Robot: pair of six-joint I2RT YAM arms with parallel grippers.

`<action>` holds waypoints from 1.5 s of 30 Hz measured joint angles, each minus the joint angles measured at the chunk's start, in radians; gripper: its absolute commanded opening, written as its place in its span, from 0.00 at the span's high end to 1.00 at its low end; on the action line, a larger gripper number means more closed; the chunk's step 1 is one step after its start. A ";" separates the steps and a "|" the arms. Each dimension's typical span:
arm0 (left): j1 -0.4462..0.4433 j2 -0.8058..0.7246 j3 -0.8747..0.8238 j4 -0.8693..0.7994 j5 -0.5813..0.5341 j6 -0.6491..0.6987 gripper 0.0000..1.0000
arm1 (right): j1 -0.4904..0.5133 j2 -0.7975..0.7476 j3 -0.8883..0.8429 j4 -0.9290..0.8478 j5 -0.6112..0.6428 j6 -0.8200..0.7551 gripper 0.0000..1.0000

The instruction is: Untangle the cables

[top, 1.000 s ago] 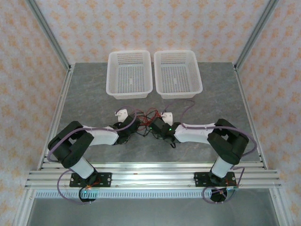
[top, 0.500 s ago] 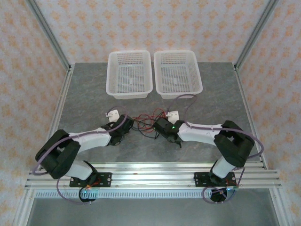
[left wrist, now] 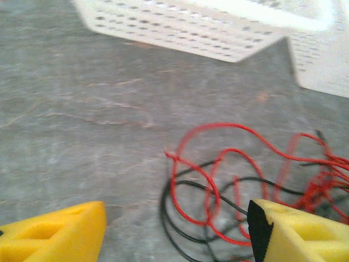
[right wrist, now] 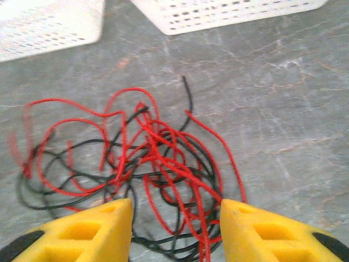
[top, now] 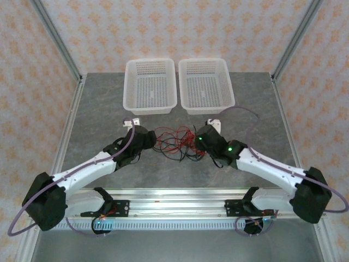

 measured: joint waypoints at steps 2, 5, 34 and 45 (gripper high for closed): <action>-0.001 -0.021 0.015 -0.006 0.049 0.015 0.29 | -0.003 -0.032 -0.012 0.023 -0.047 0.000 0.54; -0.001 -0.037 0.046 -0.027 0.096 0.025 0.30 | -0.003 -0.034 -0.011 0.055 -0.093 -0.001 0.54; -0.002 -0.103 0.043 -0.064 0.138 0.014 0.30 | -0.027 0.390 0.118 0.163 -0.128 0.083 0.75; -0.002 -0.102 0.030 -0.043 0.144 0.013 0.31 | -0.027 0.394 0.146 0.180 -0.135 0.049 1.00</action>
